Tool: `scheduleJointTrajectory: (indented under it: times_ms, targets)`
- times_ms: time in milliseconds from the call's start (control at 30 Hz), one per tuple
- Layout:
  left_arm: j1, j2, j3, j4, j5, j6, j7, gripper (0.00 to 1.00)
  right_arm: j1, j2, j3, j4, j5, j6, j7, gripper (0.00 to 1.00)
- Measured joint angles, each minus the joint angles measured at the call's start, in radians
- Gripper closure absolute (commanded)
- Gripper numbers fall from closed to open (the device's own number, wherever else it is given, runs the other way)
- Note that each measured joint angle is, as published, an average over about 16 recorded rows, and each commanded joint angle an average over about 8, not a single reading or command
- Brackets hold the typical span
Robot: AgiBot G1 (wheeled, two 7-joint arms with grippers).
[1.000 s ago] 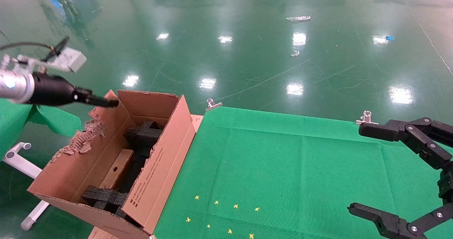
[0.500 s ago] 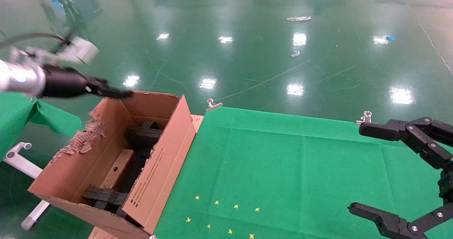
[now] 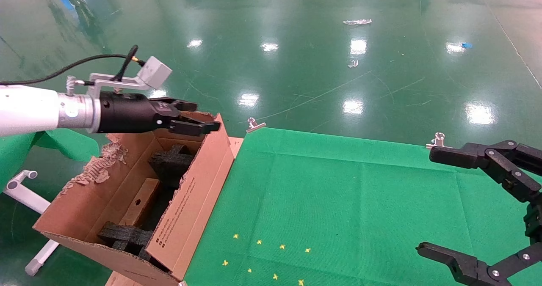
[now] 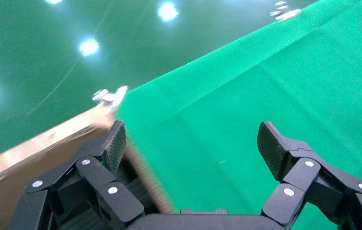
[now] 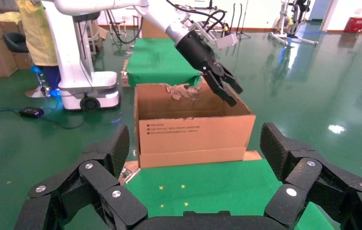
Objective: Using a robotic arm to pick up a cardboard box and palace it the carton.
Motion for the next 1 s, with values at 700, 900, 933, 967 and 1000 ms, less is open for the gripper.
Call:
scheduleJointTrajectory:
  times_ms: [700, 900, 933, 967, 1000]
  targets:
    - [0.311, -0.030, -0.331, -0.393, -0.219, 0.143, 0.102, 0.00, 0.000, 0.000, -0.001, 0.000, 0.001, 0.000, -0.001, 0.00]
    - [0.399, -0.038, -0.425, -0.506, -0.281, 0.184, 0.131, 0.00, 0.000, 0.001, -0.001, 0.000, 0.001, 0.001, -0.001, 0.00]
    - [0.414, -0.039, -0.441, -0.524, -0.291, 0.191, 0.135, 0.00, 0.000, 0.001, -0.001, 0.000, 0.001, 0.001, -0.001, 0.00]
    - [0.429, -0.041, -0.457, -0.543, -0.302, 0.198, 0.140, 0.00, 0.000, 0.001, -0.001, 0.000, 0.001, 0.001, -0.001, 0.00]
    - [0.444, -0.042, -0.472, -0.562, -0.312, 0.204, 0.145, 0.00, 0.000, 0.001, -0.001, 0.000, 0.001, 0.001, -0.001, 0.00]
